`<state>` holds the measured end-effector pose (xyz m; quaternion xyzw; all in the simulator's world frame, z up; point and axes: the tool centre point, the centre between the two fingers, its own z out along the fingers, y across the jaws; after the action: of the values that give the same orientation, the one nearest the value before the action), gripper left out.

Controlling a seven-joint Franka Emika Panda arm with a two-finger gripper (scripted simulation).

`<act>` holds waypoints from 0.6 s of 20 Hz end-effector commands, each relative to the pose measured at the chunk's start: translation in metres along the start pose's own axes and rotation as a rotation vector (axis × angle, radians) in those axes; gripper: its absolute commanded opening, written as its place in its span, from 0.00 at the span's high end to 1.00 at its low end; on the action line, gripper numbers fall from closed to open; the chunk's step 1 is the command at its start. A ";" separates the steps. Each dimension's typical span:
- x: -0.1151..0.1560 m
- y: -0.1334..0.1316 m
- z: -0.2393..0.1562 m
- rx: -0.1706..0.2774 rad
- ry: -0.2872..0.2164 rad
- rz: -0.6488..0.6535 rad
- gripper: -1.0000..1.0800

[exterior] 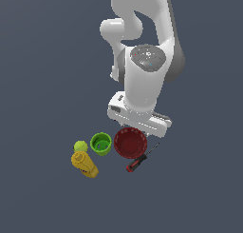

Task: Pick up a designated object from a clutter of objects.

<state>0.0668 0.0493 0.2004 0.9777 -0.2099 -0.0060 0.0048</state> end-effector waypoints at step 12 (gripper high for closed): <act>0.011 -0.048 0.084 0.009 0.005 0.299 0.04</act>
<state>0.0924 0.0838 0.1249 0.9412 -0.3378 -0.0026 0.0021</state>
